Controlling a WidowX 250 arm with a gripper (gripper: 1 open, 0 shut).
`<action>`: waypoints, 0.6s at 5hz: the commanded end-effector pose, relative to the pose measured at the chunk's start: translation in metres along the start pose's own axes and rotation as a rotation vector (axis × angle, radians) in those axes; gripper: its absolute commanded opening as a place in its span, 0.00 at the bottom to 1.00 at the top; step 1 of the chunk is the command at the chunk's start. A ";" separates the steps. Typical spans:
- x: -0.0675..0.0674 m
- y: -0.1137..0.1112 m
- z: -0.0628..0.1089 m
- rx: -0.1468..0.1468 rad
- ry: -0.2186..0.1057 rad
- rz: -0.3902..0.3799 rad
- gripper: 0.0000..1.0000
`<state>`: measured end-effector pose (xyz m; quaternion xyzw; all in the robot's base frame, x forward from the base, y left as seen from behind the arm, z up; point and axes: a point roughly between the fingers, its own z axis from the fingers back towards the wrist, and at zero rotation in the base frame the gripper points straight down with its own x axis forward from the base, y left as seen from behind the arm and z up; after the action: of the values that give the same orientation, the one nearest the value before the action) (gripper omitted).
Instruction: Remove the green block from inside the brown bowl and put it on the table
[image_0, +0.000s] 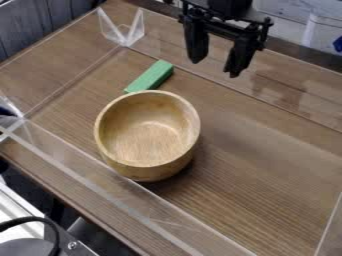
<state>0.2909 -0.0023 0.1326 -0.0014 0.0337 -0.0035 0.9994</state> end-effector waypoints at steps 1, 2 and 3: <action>-0.002 0.024 -0.005 0.022 -0.008 0.059 1.00; -0.010 0.054 -0.014 0.049 -0.020 0.129 1.00; -0.005 0.085 -0.013 0.024 -0.025 0.173 0.00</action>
<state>0.2765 0.0823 0.1025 0.0066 0.0534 0.0885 0.9946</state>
